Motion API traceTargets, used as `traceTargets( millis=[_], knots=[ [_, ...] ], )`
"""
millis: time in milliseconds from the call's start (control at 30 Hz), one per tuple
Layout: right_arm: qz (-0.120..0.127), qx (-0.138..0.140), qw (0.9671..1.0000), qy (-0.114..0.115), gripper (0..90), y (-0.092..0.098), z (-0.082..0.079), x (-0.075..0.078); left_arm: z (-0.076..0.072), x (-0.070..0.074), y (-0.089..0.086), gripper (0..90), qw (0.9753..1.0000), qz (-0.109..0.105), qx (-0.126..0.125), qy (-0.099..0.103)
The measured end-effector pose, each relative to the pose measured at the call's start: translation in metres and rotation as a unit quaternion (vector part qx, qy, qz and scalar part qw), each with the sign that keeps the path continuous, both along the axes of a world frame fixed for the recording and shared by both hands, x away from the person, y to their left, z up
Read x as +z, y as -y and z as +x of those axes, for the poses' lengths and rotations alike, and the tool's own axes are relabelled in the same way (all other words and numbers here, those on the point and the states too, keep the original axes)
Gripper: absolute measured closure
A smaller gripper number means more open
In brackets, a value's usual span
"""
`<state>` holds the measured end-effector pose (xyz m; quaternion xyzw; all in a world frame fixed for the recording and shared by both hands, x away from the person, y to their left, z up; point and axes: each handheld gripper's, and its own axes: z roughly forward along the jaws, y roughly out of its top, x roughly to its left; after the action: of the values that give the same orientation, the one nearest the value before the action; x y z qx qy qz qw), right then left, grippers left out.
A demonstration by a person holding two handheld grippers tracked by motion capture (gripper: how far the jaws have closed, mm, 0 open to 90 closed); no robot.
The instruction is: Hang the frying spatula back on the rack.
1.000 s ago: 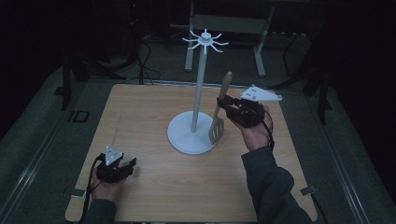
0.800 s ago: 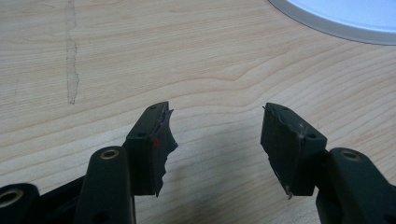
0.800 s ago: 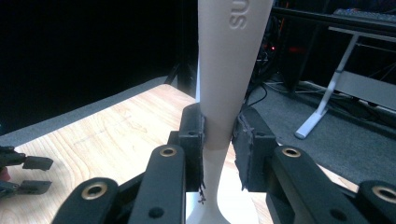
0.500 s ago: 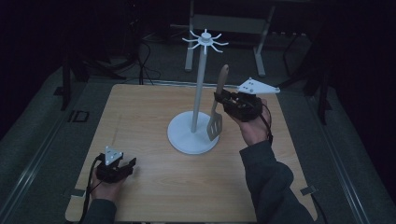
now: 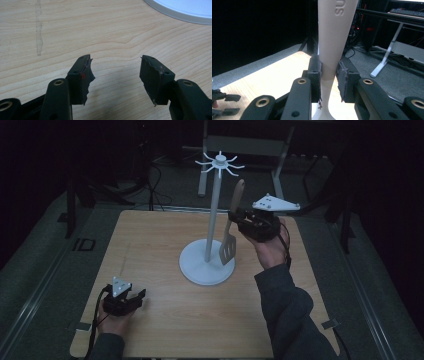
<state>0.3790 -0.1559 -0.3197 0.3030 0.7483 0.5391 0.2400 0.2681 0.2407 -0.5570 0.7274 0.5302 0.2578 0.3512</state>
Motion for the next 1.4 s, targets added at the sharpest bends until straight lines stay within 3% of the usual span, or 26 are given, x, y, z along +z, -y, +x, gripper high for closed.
traceTargets(
  millis=[200, 1400],
  knots=[
    [0.007, -0.001, 0.9999, -0.007, 74.1, -0.001, 0.006, 0.007, 0.000, 0.000, 0.000, 42.9, 1.0000, 0.000, 0.001, 0.001],
    [-0.013, 0.007, 0.9994, -0.030, 74.0, -0.017, 0.024, 0.014, 0.000, 0.001, -0.001, 42.7, 1.0000, -0.003, 0.003, 0.004]
  ],
)
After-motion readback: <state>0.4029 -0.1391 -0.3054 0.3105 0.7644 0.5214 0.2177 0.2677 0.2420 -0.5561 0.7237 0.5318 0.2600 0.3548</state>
